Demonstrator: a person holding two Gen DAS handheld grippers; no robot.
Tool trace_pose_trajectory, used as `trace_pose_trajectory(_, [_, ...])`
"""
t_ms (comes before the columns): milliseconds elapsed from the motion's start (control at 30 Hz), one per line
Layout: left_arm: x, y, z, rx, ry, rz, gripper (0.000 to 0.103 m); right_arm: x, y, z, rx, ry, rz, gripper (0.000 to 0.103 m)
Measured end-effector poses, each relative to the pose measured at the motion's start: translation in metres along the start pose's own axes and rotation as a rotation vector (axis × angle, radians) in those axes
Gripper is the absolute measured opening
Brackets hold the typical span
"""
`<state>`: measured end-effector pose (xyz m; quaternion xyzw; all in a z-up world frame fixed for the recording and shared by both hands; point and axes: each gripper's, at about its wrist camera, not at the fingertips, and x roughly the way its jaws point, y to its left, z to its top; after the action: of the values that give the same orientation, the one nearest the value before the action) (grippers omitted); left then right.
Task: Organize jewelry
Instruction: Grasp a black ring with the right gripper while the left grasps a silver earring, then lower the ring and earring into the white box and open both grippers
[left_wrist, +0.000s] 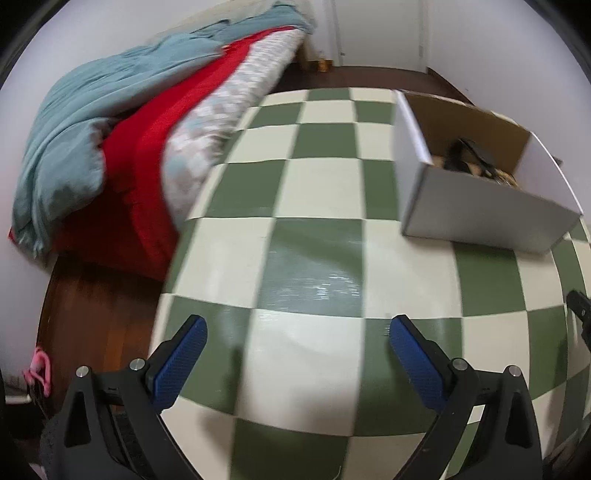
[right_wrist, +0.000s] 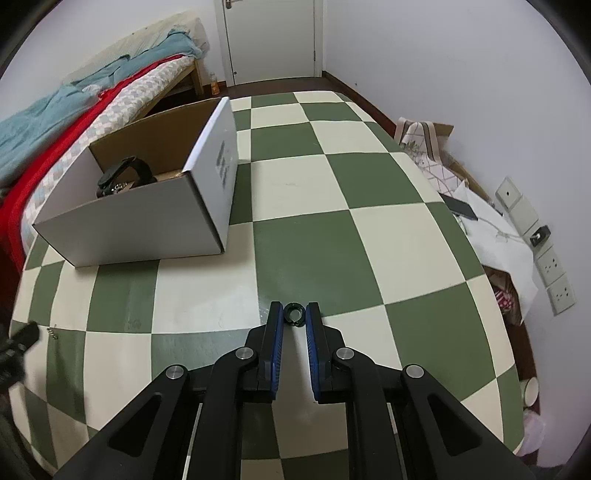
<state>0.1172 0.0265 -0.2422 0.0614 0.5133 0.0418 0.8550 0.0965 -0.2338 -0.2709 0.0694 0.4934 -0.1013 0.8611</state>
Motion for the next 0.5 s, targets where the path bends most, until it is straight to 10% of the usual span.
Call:
trace_pose_trajectory(233, [0.008,-0.023,-0.006,0.046,0.011,-0.06,0.067,-0.013,-0.016,0.0,0.035,0.003,0.023,0.013])
trace_pose_trajectory(367, [0.004,-0.029,-0.005,0.056,-0.004,-0.115,0.009,-0.021,-0.014,0.002,0.04,-0.007,0.033,0.013])
trace_pose_trajectory(500, [0.004,-0.032,-0.005,0.06,-0.006,-0.106,0.006,-0.03,-0.01,0.004,0.033,-0.023,0.051,0.013])
